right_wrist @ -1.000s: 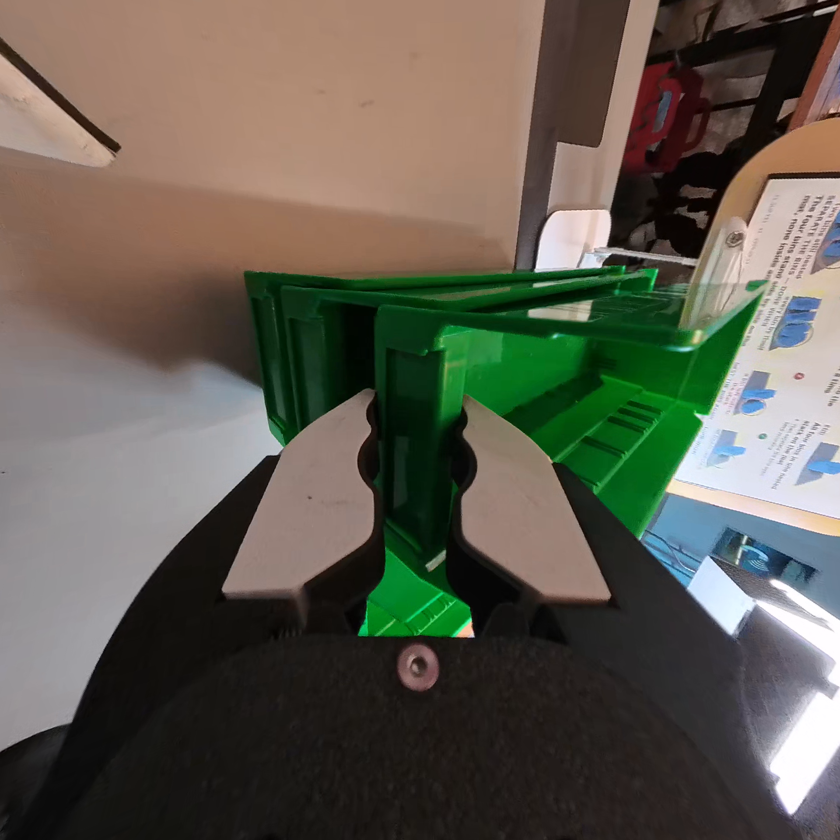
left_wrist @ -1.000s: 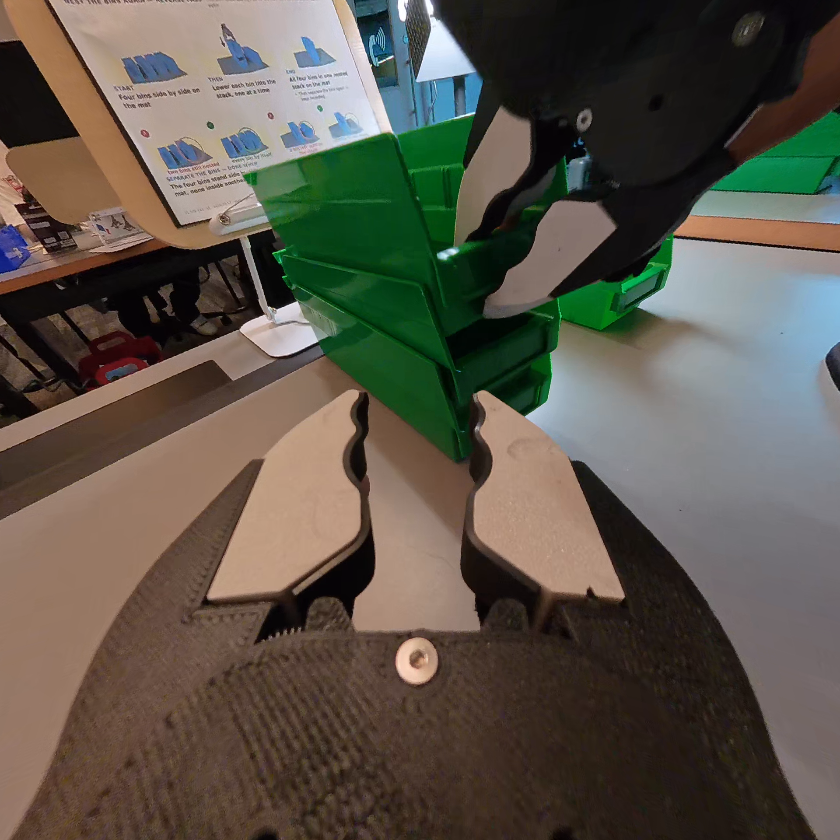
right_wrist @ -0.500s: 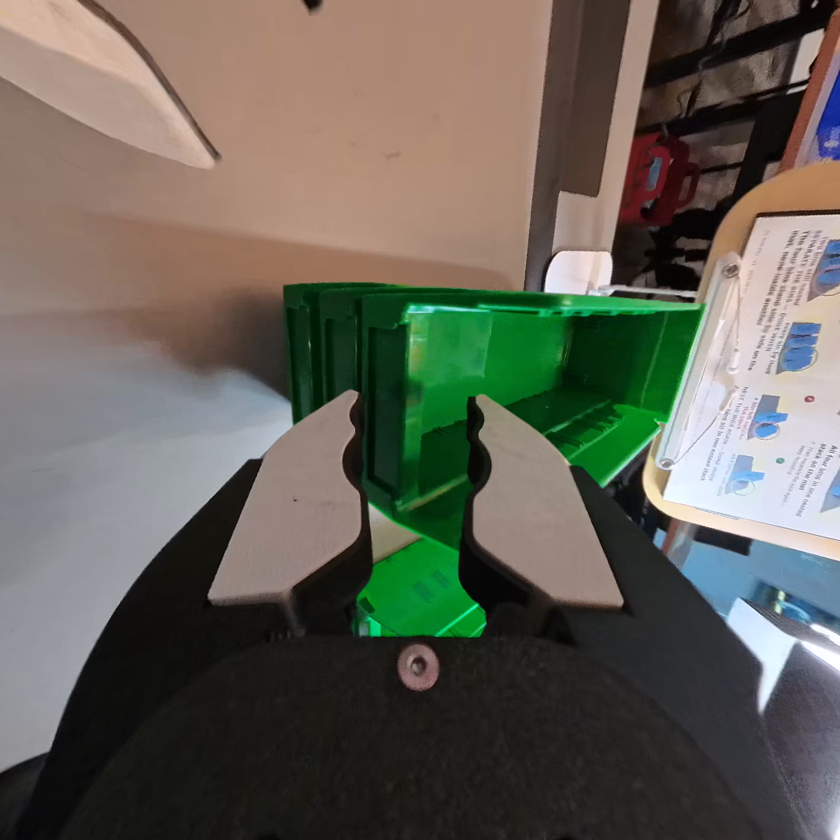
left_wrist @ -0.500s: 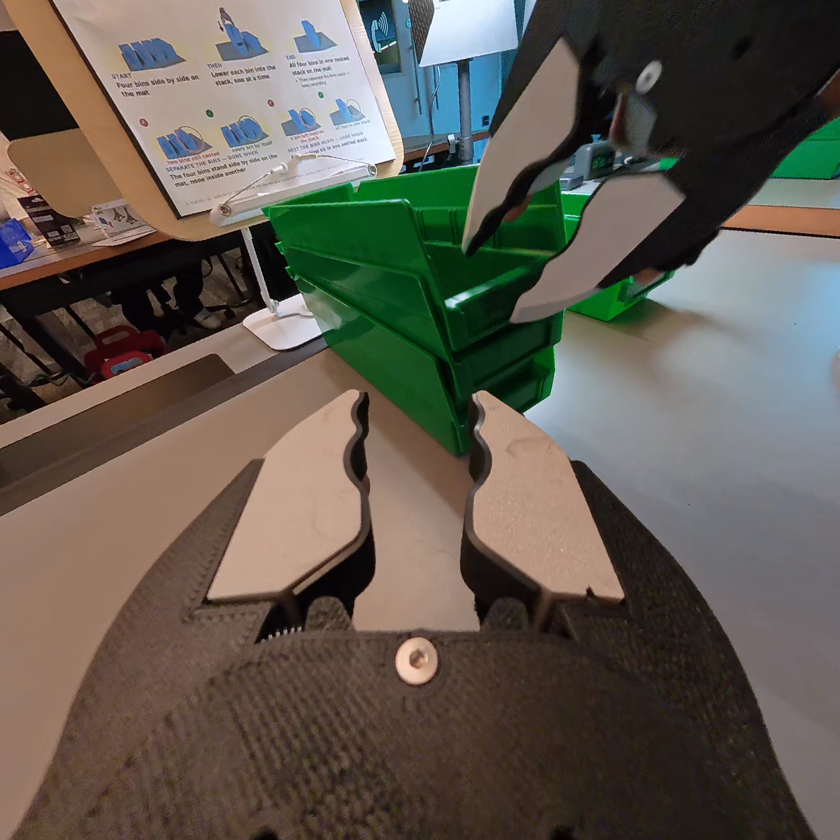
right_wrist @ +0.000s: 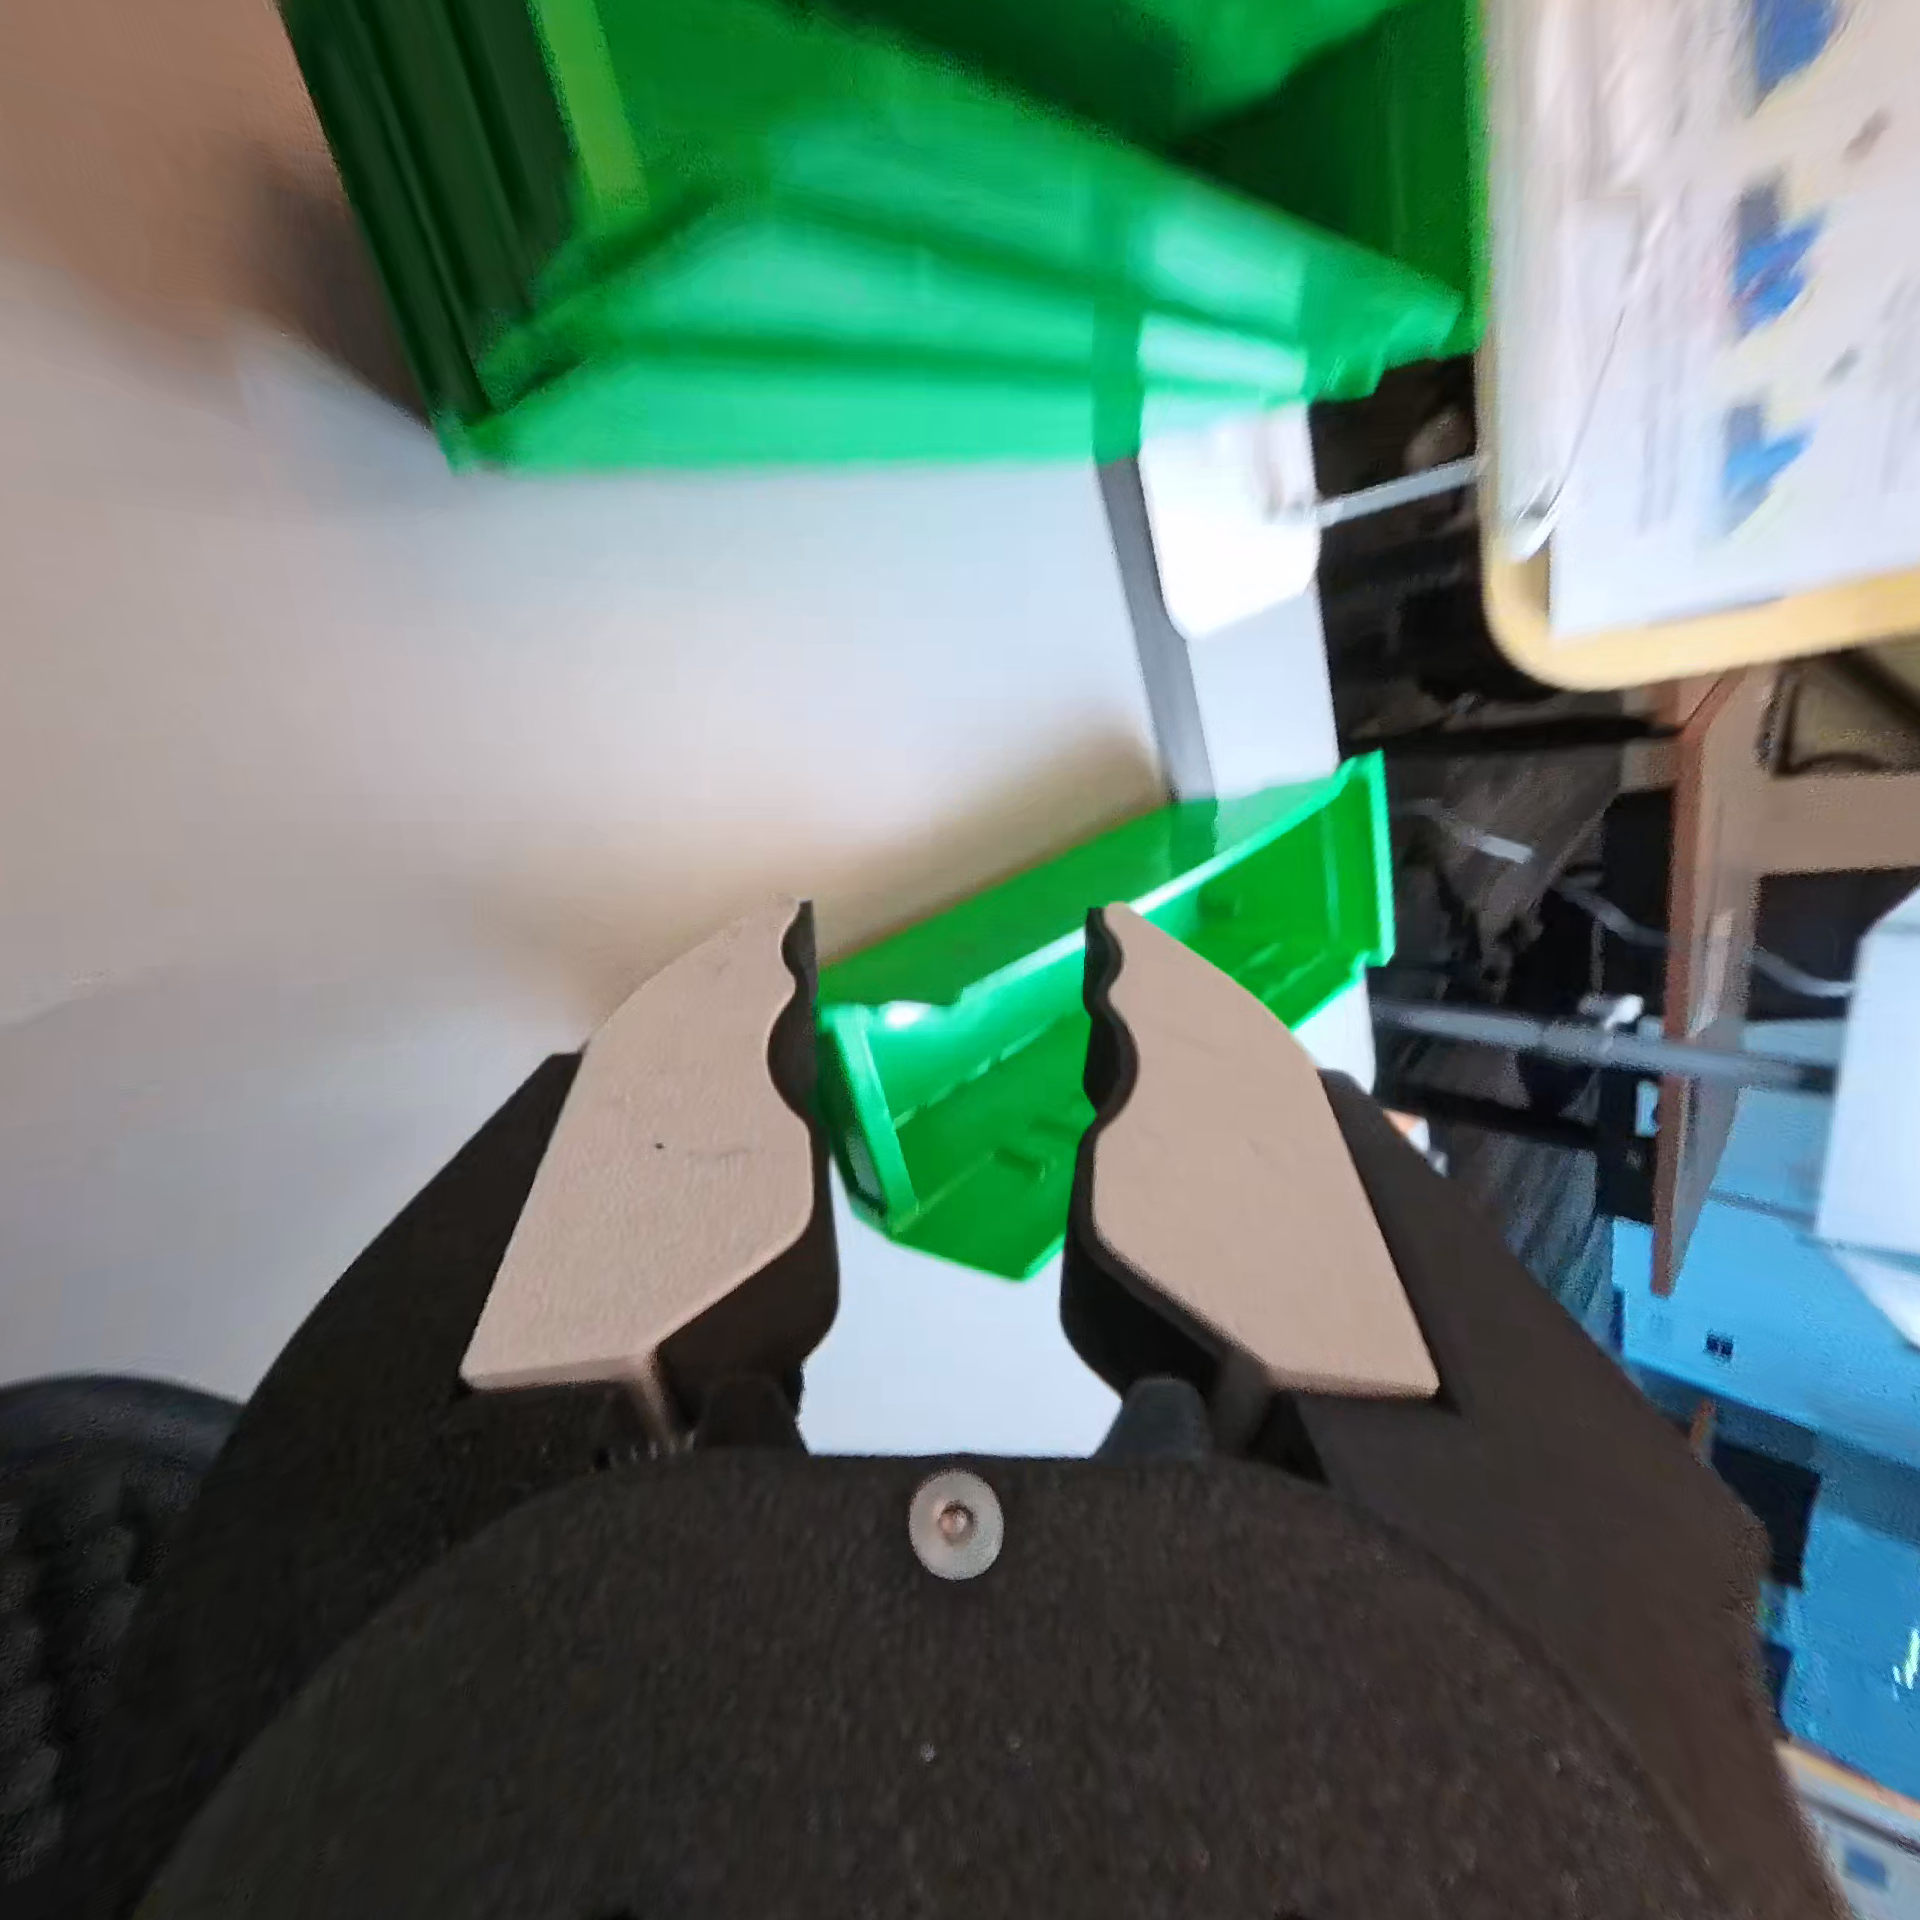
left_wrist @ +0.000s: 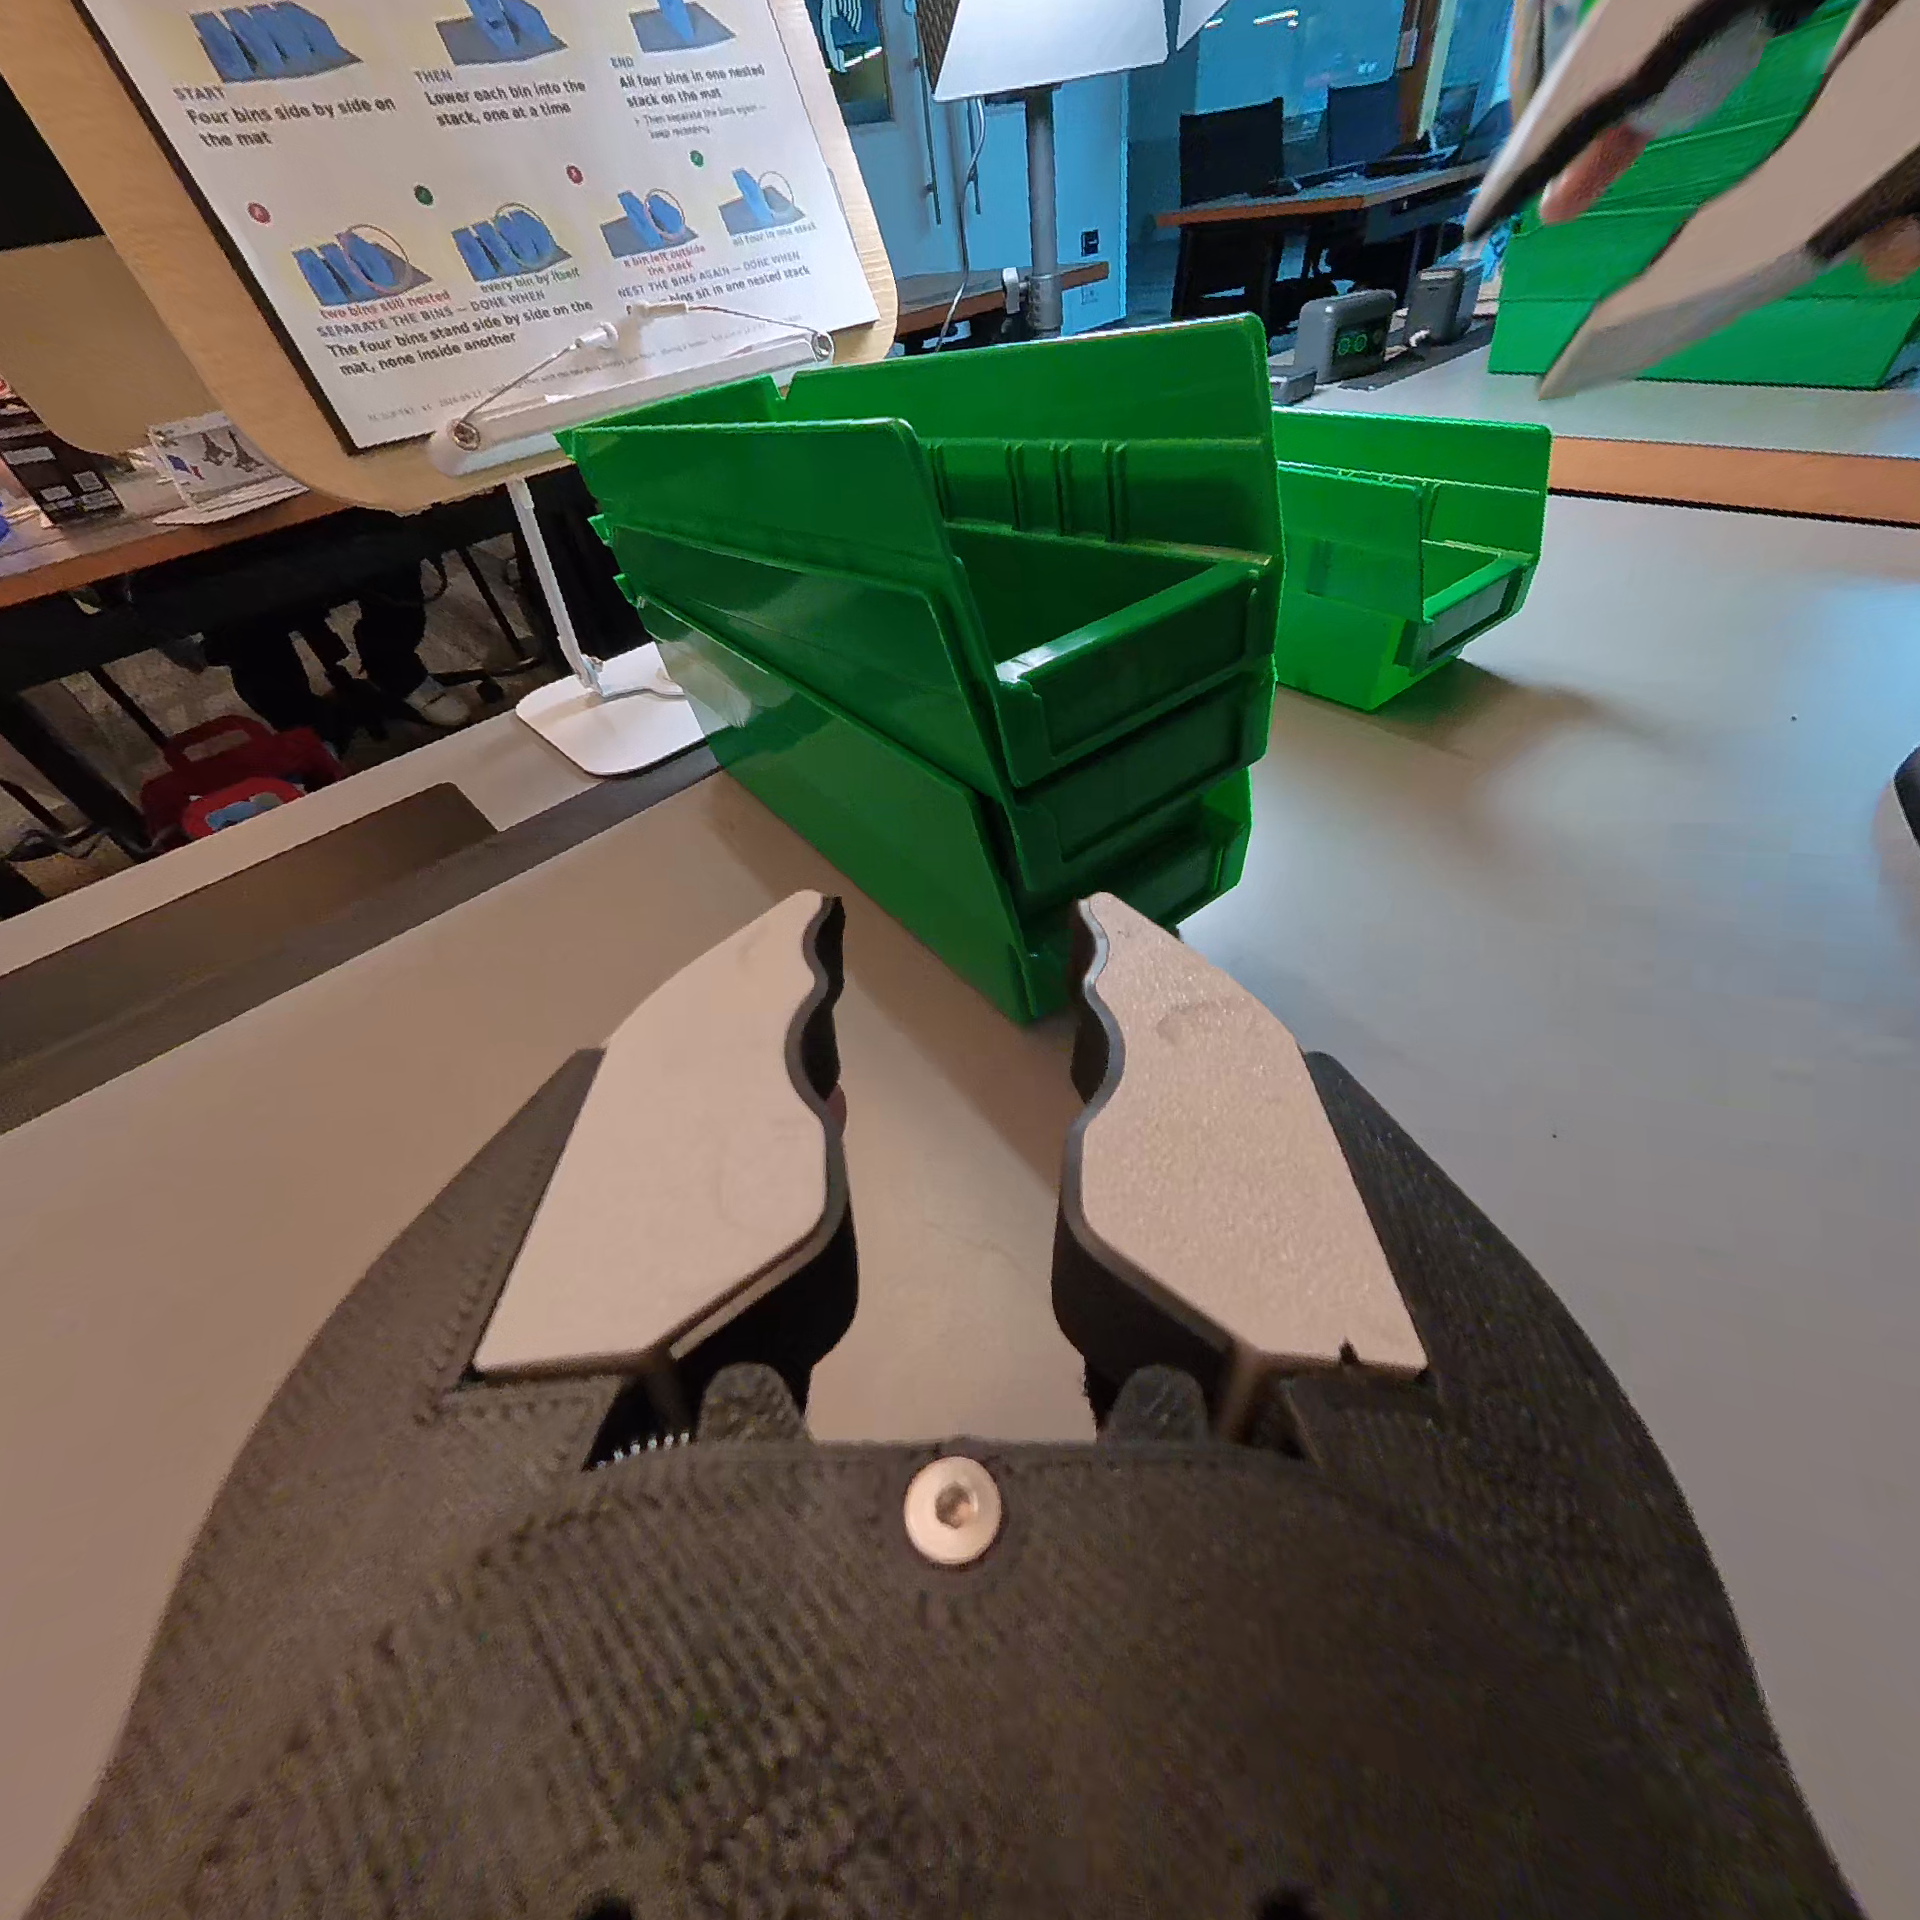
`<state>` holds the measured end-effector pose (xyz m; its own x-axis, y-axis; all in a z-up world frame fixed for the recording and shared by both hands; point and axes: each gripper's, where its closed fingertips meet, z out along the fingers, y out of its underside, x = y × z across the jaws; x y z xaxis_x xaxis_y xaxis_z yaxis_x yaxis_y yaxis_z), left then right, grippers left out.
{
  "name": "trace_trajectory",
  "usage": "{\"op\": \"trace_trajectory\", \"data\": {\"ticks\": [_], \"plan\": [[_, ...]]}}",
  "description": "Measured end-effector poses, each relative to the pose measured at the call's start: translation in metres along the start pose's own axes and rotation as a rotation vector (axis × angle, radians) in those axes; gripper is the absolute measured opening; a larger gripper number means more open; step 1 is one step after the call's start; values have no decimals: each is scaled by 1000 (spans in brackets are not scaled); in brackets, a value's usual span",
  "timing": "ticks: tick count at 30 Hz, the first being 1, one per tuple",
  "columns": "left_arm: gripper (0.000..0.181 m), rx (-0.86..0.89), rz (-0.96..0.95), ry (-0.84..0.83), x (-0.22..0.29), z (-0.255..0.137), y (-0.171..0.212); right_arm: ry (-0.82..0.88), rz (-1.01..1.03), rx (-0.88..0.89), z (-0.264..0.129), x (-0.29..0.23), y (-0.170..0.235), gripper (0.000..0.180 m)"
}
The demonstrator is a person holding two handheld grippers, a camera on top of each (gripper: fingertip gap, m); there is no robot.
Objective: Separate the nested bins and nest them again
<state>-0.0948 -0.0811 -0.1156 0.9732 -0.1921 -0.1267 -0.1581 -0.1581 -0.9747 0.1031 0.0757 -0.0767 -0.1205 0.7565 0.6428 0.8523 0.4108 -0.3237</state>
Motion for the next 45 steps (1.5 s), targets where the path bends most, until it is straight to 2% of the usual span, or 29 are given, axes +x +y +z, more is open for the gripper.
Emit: {"op": "trace_trajectory", "data": {"ticks": [4,8,12,14,18,25,30,34,39,45], "plan": [[42,-12,2,4,2,2,3,-60,-18,-142,40,-16,73,52],[42,-27,4,12,4,5,8,-93,-102,-229,78,-36,109,49],[42,-33,3,17,5,5,9,-93,-203,-308,107,-39,130,45],[42,-33,7,15,5,5,9,-88,-259,-336,115,-38,138,30],[42,-39,15,16,7,5,11,-78,-216,-326,110,-39,132,28],[42,-62,27,31,12,9,17,-91,-188,-266,47,-51,87,28],[42,-59,35,27,13,9,16,-59,-136,-173,-8,-30,24,29],[42,-61,29,31,13,10,17,6,-176,-168,-39,-1,-27,28],[42,-53,45,25,13,8,16,-1,-182,-184,-40,17,-89,28],[42,-49,73,16,11,7,15,-39,-216,-223,-4,10,-140,28]]}}
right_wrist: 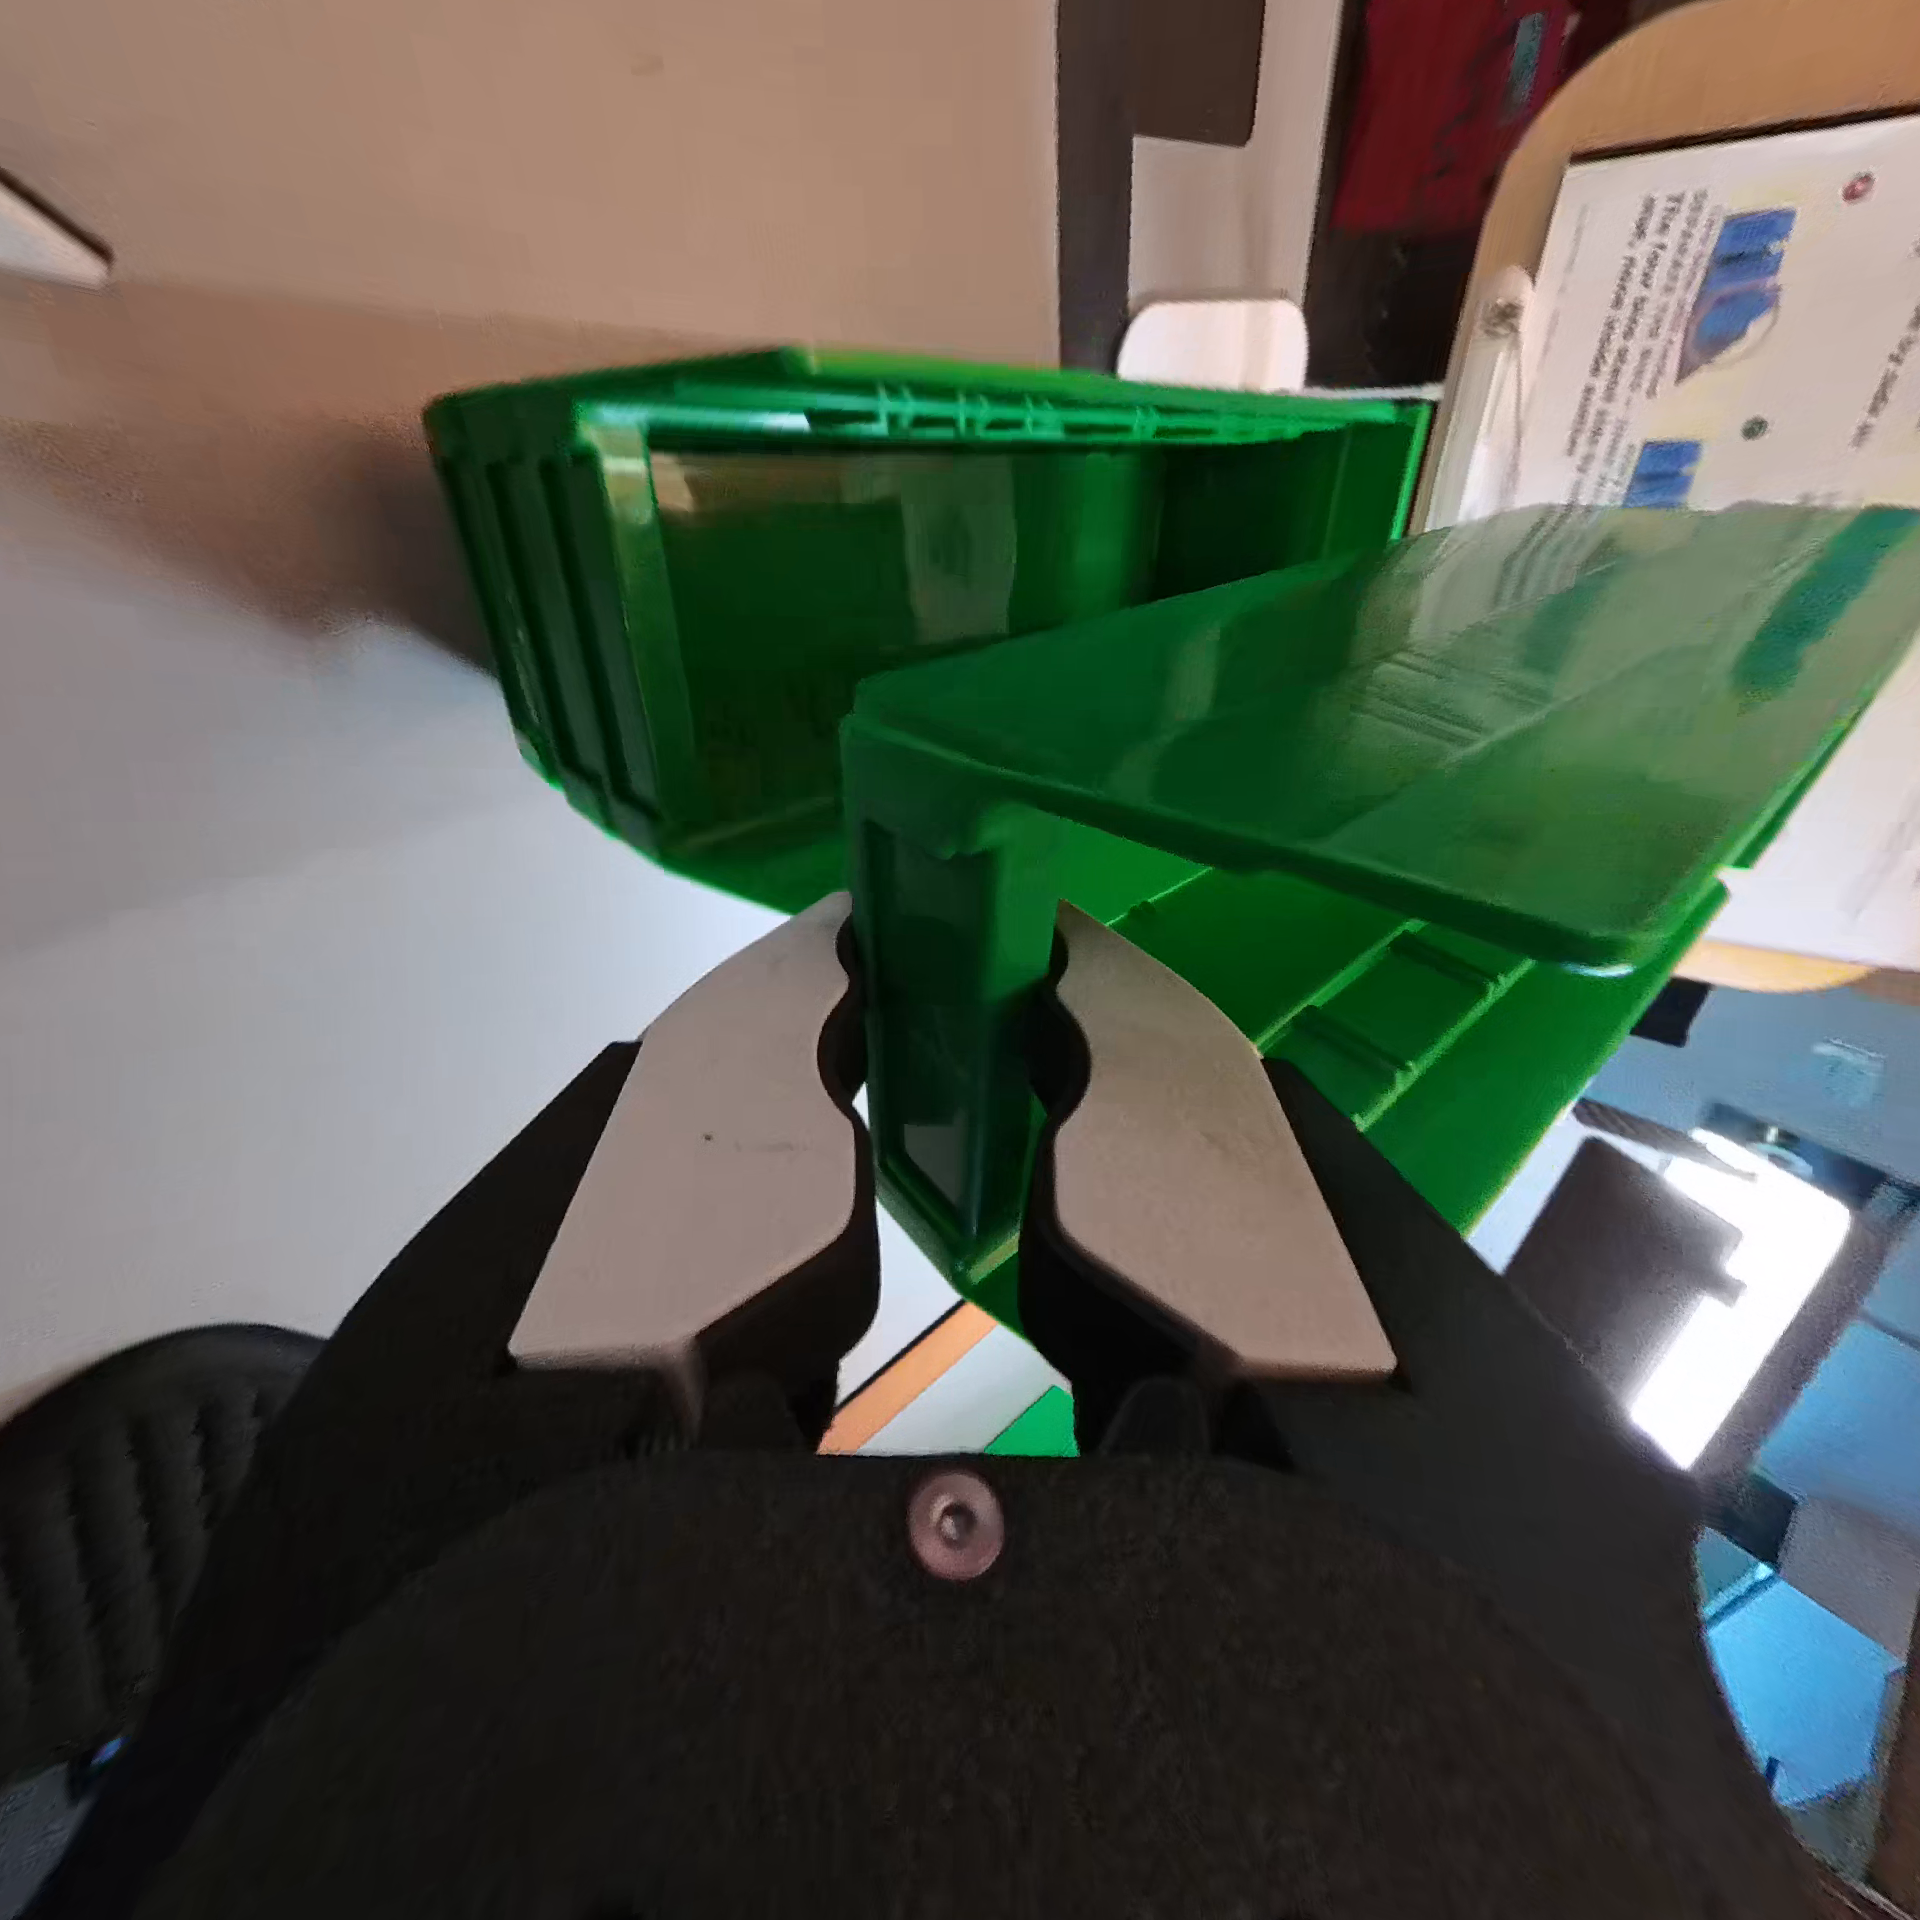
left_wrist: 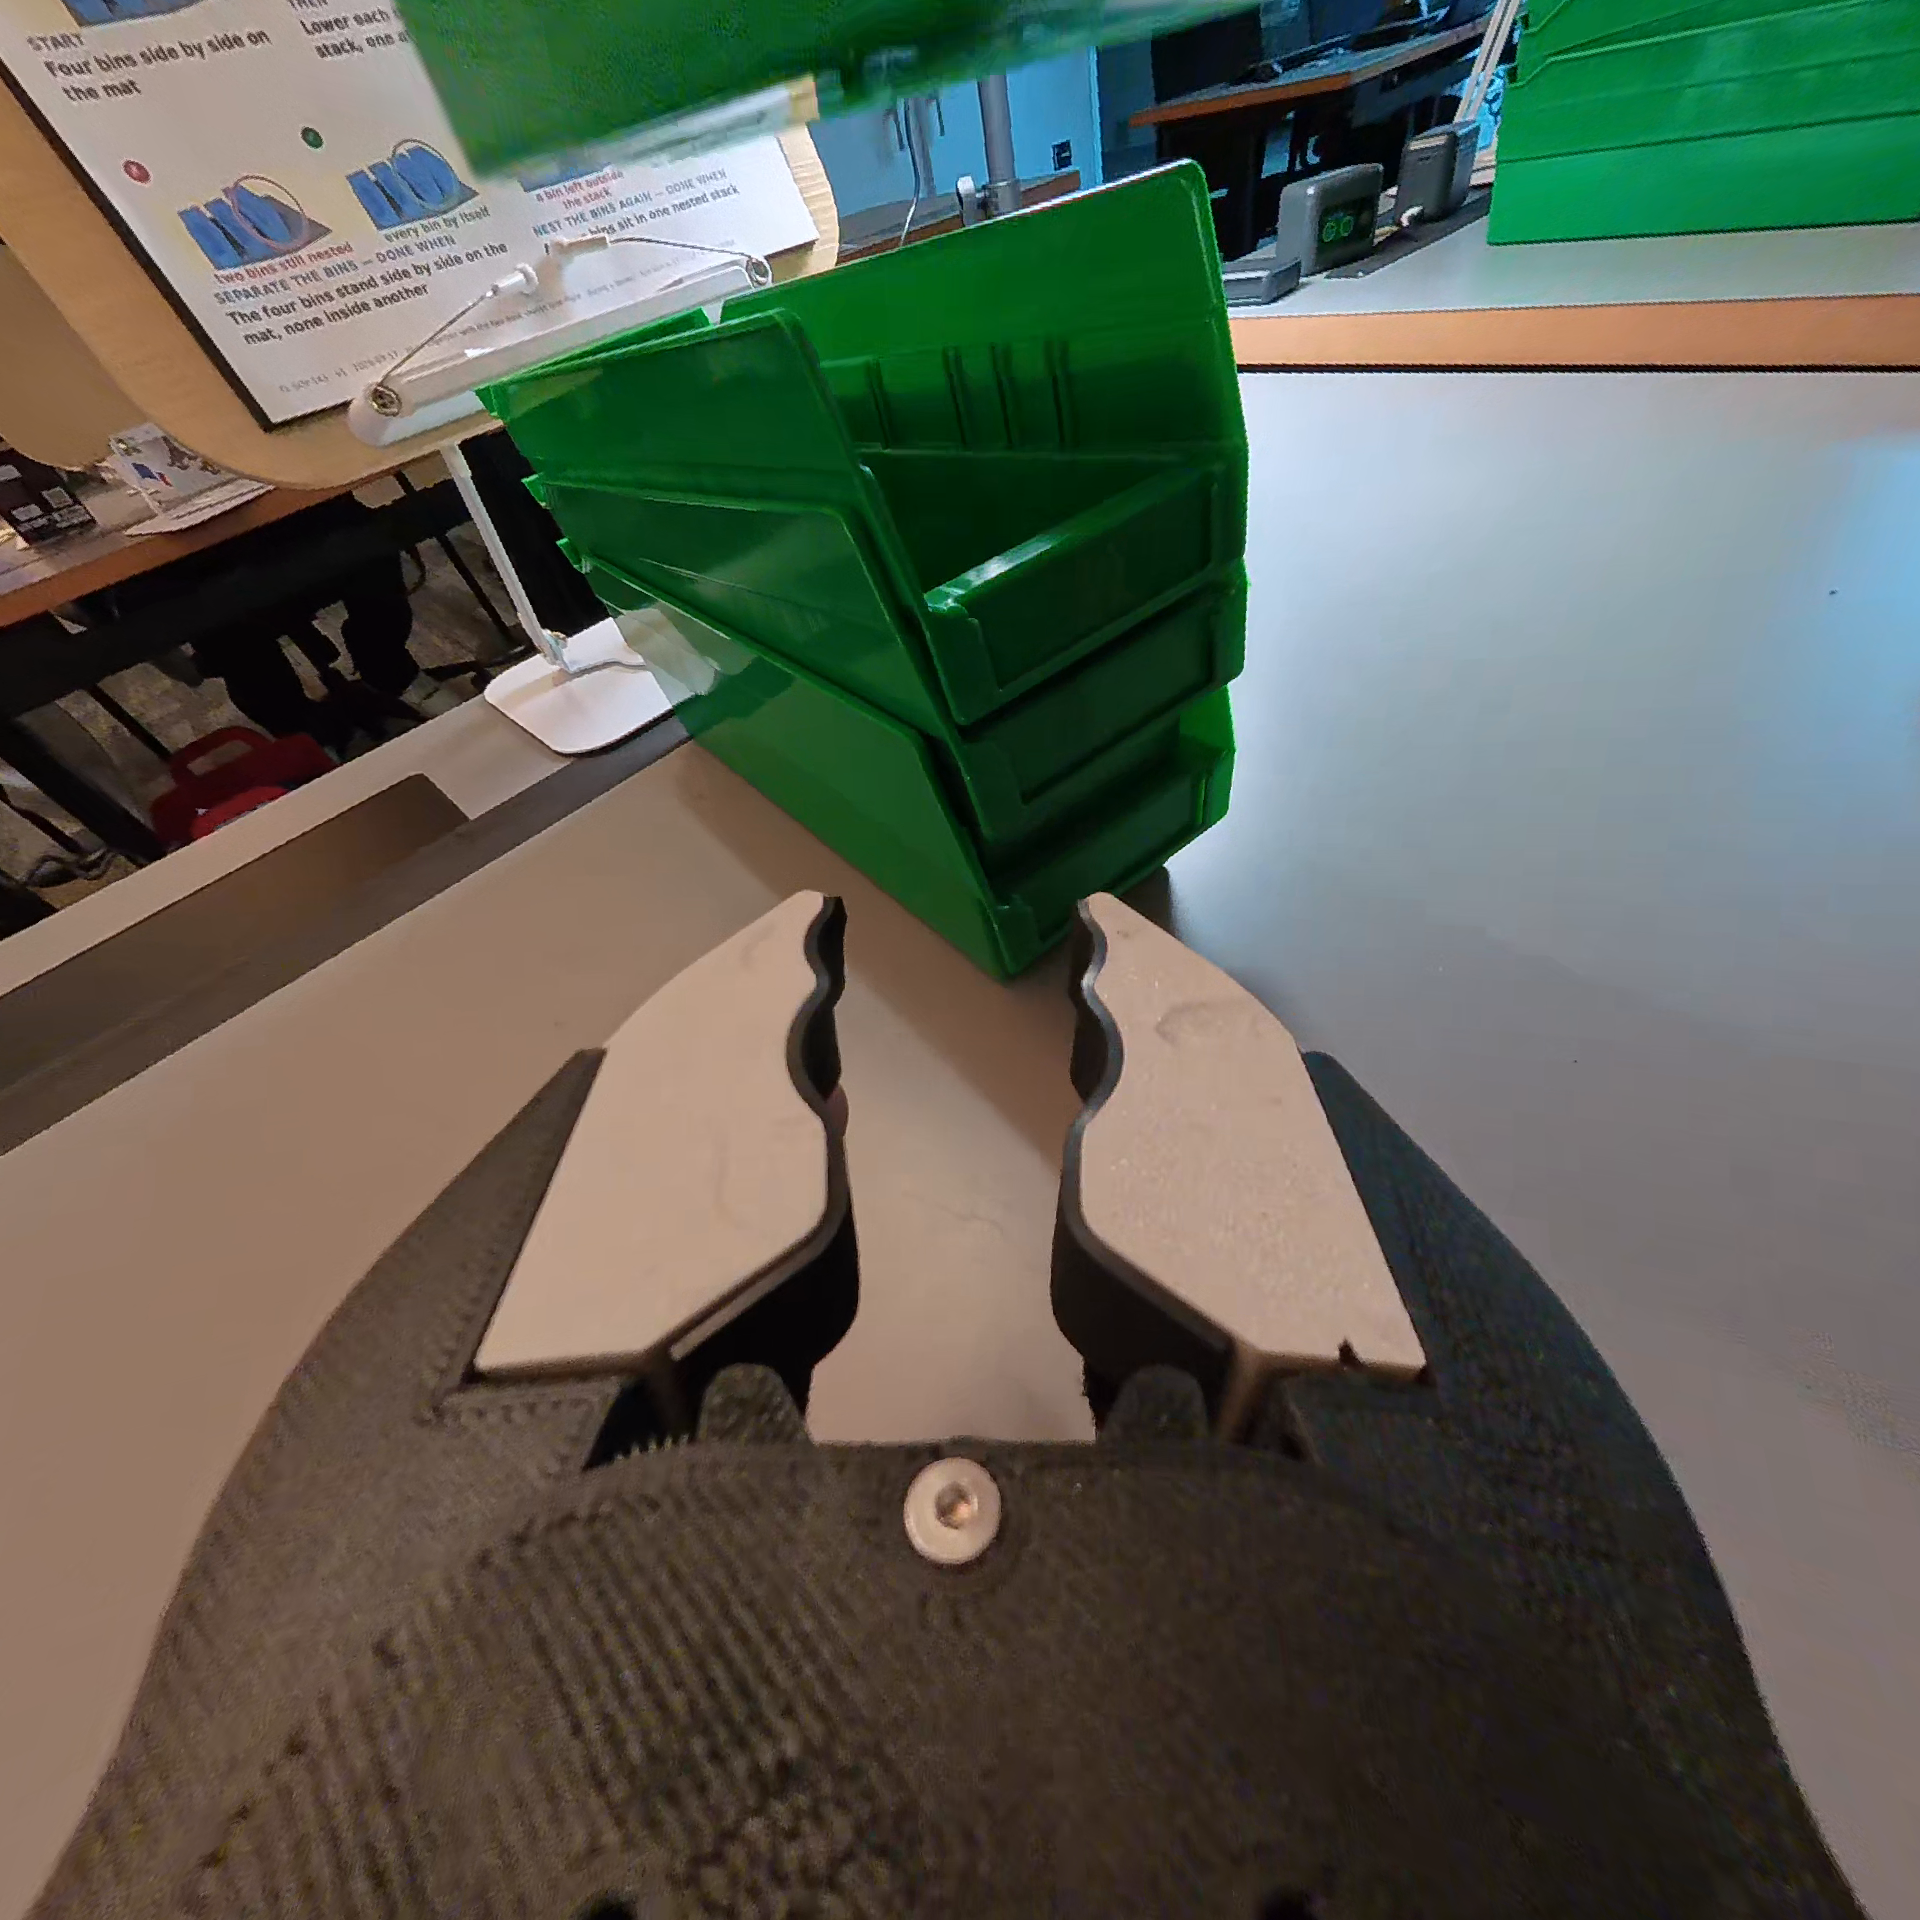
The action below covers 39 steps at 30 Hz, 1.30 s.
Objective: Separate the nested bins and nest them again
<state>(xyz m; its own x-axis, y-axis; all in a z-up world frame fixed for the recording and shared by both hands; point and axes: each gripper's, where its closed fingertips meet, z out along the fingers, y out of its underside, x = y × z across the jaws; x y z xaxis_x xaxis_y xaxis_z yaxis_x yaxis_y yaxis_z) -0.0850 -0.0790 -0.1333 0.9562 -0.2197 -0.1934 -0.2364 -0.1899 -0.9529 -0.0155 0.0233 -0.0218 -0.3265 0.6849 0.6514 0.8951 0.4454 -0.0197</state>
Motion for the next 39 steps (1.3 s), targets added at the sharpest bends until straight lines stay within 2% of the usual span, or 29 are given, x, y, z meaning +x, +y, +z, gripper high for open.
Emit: {"op": "trace_trajectory", "data": {"ticks": [6,10,13,17,21,26,29,33,39], "plan": [[42,15,1,-7,-2,-3,-4,-102,-8,-61,38,-23,-27,28],[42,22,-2,-9,-4,-4,-6,-49,-82,-51,55,-28,-31,33],[42,21,-4,-7,-4,-4,-5,-17,-118,-4,52,-35,-33,44],[42,18,-10,-6,-3,-3,-4,12,-97,129,26,-38,-37,44],[42,20,-18,-5,-3,-4,-4,28,25,327,-10,-37,-30,44],[42,12,-36,0,-3,-2,-2,26,280,577,-30,-44,8,44],[42,0,-45,2,-3,1,2,33,430,689,-19,-59,40,48],[42,-12,-52,7,-1,6,7,31,611,765,18,-91,78,52],[41,2,-82,21,3,20,9,82,774,917,57,-119,97,53]]}}
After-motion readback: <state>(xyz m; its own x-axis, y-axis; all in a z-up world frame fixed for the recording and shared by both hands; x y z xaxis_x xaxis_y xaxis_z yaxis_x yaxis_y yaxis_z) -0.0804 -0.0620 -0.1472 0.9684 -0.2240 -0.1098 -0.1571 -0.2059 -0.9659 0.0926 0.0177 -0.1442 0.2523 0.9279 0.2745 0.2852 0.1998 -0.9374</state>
